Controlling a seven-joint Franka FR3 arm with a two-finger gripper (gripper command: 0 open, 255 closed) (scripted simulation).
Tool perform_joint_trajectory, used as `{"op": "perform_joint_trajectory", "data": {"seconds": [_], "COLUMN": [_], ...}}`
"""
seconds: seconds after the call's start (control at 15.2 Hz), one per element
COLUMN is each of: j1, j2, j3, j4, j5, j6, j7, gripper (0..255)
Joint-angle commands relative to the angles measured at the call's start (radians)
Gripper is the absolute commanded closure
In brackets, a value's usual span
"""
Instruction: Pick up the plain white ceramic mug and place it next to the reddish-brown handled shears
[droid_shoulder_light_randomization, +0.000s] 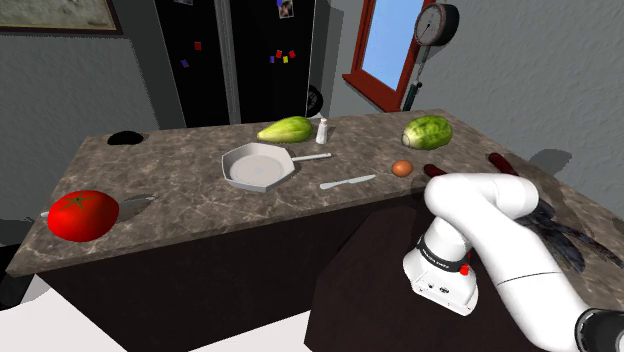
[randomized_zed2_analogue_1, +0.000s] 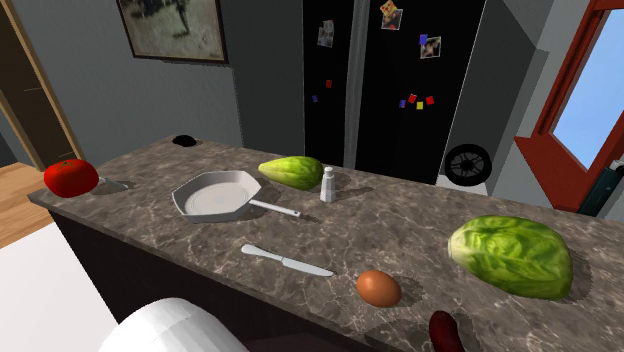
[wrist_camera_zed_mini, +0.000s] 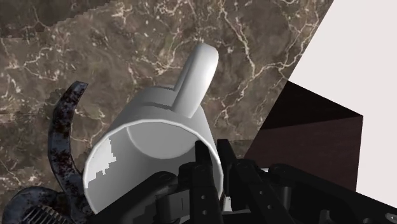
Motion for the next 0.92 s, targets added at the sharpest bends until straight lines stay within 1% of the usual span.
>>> {"op": "perform_joint_trajectory", "data": {"seconds": [0.0, 0.4, 0.86], "j1": [-0.038, -0.136, -0.232], "j2": [-0.001, -0.001, -0.001], "j3": [-0.033, -0.125, -0.227], "j4": [-0.029, -0.103, -0.18], "j5": [-0.001, -0.017, -0.05], "j6": [0.035, 0.127, 0.221], "j7": [-0.014, -0.052, -0.088], "gripper": [255, 255, 255]}}
